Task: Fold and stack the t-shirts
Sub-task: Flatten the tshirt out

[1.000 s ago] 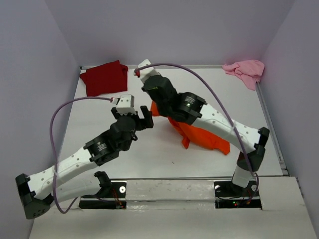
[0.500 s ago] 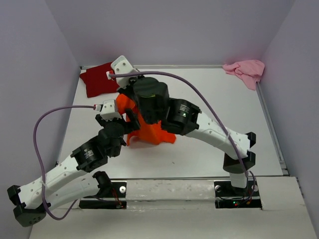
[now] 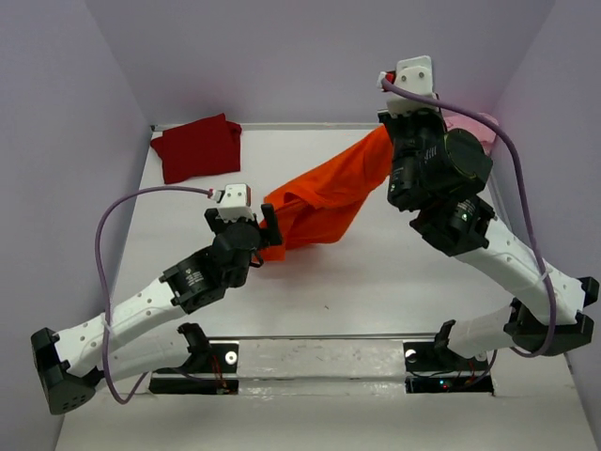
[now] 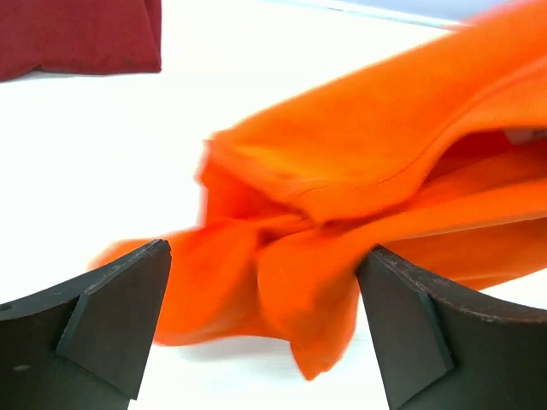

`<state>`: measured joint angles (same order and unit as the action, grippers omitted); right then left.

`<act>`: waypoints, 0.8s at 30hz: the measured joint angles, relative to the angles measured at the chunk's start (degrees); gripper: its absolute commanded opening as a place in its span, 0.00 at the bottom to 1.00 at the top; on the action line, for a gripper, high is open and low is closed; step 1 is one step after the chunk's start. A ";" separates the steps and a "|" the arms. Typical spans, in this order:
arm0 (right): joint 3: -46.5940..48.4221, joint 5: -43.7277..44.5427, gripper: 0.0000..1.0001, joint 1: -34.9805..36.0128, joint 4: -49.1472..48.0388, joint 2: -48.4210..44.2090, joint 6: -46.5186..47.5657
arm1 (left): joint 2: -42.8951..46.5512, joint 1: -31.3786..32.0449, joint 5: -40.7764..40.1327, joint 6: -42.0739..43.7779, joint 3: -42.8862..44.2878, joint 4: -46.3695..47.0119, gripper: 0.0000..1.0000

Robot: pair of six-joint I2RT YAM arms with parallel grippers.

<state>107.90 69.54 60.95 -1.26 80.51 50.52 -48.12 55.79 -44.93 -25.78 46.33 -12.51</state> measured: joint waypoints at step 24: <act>-20.68 1.86 0.00 -0.24 16.41 0.87 -24.50 | -5.14 -0.02 0.55 5.73 1.62 3.23 0.99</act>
<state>87.22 71.40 60.71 15.16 81.38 26.02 -53.25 55.77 -44.38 -20.05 47.94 -9.28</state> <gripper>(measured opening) 0.024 0.985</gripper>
